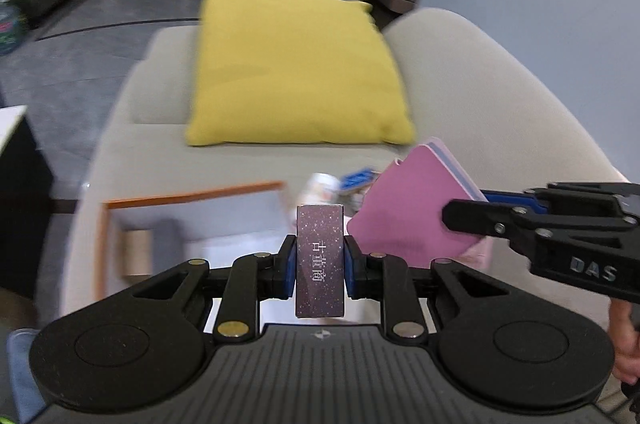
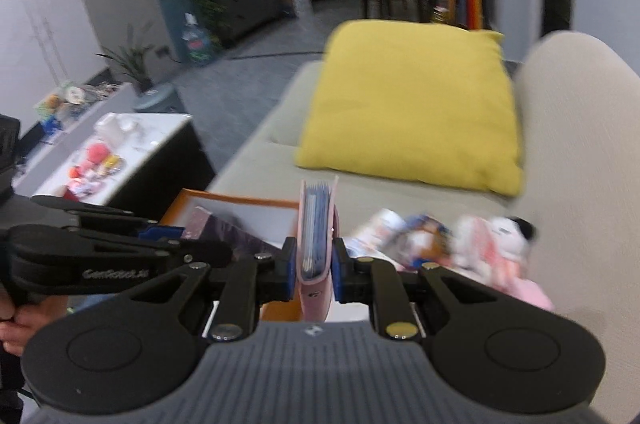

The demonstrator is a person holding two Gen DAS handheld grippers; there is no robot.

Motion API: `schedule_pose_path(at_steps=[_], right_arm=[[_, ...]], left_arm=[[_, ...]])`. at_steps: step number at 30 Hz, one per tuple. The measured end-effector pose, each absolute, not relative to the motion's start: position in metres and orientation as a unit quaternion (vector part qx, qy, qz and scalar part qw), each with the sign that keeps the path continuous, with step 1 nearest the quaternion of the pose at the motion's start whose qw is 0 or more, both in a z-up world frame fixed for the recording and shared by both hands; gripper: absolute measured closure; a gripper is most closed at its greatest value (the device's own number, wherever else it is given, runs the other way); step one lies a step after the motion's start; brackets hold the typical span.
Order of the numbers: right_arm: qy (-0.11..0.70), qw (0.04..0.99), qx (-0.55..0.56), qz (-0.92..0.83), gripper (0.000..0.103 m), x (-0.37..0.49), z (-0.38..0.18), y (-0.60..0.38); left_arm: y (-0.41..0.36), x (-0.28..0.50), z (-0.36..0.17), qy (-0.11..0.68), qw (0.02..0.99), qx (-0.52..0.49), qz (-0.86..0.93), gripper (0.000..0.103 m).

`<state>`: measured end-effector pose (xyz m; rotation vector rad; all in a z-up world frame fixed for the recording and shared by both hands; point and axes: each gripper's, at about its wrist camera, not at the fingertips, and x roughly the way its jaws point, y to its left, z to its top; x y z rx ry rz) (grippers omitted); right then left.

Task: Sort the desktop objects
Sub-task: 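Carry the mauve box and pink card holder over the orange box with both tools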

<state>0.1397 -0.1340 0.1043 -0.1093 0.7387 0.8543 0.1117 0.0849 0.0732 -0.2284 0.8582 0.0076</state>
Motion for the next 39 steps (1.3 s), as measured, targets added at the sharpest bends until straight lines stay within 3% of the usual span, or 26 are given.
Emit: schedule_pose_path(at_steps=[5, 14, 24, 39], right_arm=[[0.36, 0.827, -0.041, 0.429, 0.085, 0.137, 0.091, -0.083], [0.415, 0.816, -0.042, 0.4, 0.085, 0.165, 0.018, -0.025], [0.441, 0.809, -0.036, 0.386, 0.085, 0.192, -0.016, -0.008], [0.46, 0.804, -0.016, 0.376, 0.085, 0.208, -0.039, -0.001]], left_arm=[[0.127, 0.116, 0.055, 0.424, 0.895, -0.131, 0.034, 0.077], [0.172, 0.15, -0.004, 0.451, 0.877, -0.16, 0.043, 0.077], [0.174, 0.179, -0.043, 0.49, 0.859, -0.131, 0.073, 0.077], [0.172, 0.193, -0.065, 0.488, 0.859, -0.116, 0.103, 0.077]])
